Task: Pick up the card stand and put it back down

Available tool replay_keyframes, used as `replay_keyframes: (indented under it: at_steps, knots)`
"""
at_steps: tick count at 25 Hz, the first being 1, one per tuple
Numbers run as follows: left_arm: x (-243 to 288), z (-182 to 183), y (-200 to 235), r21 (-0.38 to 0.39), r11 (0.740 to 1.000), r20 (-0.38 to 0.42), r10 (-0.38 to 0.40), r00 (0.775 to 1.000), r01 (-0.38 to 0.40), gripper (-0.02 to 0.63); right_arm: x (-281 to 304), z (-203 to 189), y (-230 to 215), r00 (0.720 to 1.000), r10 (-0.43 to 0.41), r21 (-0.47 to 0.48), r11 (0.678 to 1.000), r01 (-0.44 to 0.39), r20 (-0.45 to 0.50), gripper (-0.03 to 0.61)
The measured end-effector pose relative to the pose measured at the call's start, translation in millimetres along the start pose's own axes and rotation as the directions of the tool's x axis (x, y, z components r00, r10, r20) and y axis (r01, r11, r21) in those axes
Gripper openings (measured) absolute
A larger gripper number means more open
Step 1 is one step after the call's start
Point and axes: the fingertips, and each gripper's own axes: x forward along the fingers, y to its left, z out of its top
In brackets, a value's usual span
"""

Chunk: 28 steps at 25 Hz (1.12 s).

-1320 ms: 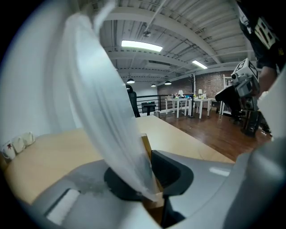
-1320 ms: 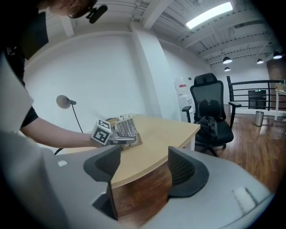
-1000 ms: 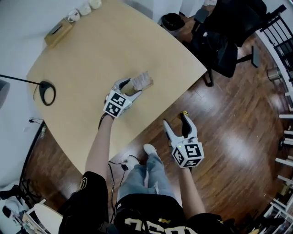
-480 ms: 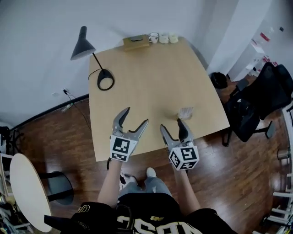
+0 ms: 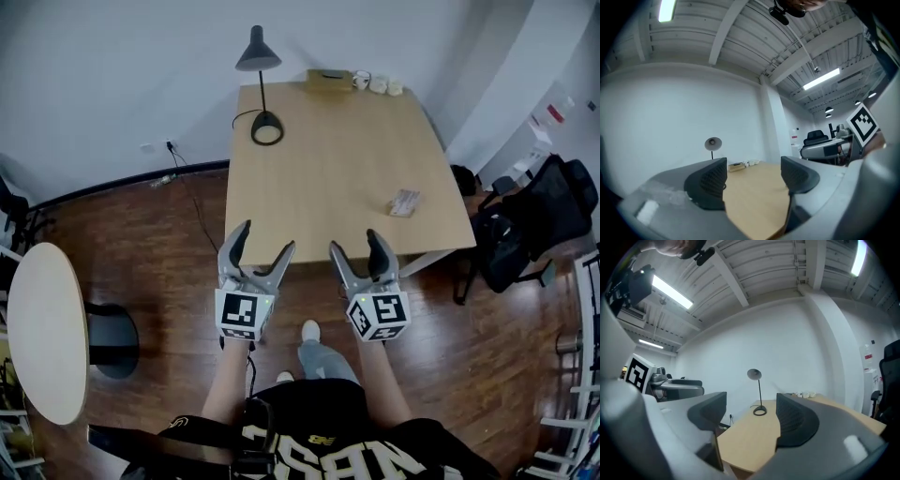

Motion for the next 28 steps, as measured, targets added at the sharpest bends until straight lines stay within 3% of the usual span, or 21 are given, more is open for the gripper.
replay_keyframes:
  at_steps: [7, 10, 19, 28]
  knots:
    - [-103, -3, -34, -0.029, 1.0, -0.026, 0.007, 1.0, -0.008, 0.362, -97, -9, 53, 0.988, -0.105, -0.098, 0.991, 0.094, -0.111, 0.342]
    - [-122, 4, -39, -0.007, 1.0, -0.025, 0.012, 1.0, -0.012, 0.36, -116, -2, 64, 0.988, -0.119, -0.127, 0.986, 0.106, -0.101, 0.341]
    - [-137, 38, -57, 0.017, 0.998, 0.061, 0.059, 0.996, -0.06, 0.336, -139, 26, 57, 0.992, -0.113, -0.169, 0.98, 0.103, -0.05, 0.342]
    - [-128, 36, -94, 0.004, 1.0, 0.037, 0.016, 0.999, -0.016, 0.324, -168, 35, 45, 0.993, -0.12, -0.059, 0.991, 0.12, -0.002, 0.342]
